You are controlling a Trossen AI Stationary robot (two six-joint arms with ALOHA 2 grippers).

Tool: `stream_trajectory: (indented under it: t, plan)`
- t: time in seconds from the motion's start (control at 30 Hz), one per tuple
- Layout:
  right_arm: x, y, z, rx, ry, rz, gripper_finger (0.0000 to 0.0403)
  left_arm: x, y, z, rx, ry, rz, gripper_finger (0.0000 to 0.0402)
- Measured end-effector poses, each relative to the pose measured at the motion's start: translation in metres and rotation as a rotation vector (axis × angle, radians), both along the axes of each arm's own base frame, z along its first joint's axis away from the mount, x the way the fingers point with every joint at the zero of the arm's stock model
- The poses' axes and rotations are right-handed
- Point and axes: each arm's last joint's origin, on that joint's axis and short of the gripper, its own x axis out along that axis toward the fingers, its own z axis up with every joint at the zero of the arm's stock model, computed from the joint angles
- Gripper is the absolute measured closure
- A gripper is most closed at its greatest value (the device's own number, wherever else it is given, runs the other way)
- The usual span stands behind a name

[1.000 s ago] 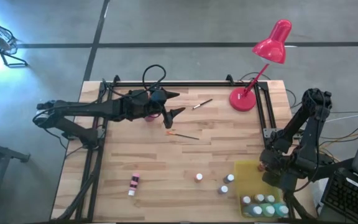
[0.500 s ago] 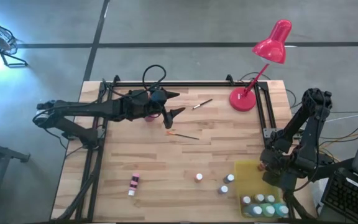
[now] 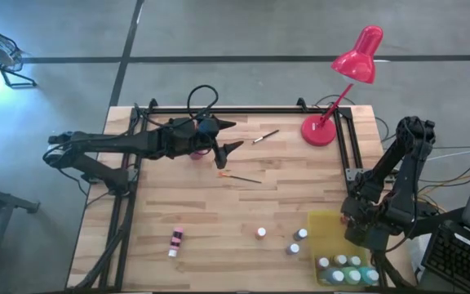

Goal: Pick & Place Paint Supplies
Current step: Put the red paint bottle into the yellow bin, then put the black paint brush into the pink cup

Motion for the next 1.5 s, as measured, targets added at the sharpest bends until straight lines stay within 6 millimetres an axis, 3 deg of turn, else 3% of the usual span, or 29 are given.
stream_trajectory:
  t: [0.33, 0.73, 1.07, 1.5]
  plan:
    - [0.0, 0.0, 0.0, -0.003, -0.009, 0.004, 0.0194, 0.0, 0.0, 0.0, 0.0, 0.0, -0.001, 0.0083]
    - [0.0, -0.001, 0.003, -0.004, -0.01, 0.013, 0.0142, 0.0, 0.0, 0.0, 0.005, 0.002, -0.002, 0.0083]
    - [0.004, -0.005, 0.05, -0.111, -0.149, 0.06, 0.0139, 0.0, 0.0, 0.0, -0.003, -0.001, -0.001, 0.0083]
    - [0.017, -0.004, 0.1, -0.252, -0.612, 0.22, 0.0172, 0.0, 0.0, 0.0, -0.004, -0.001, -0.001, 0.0083]
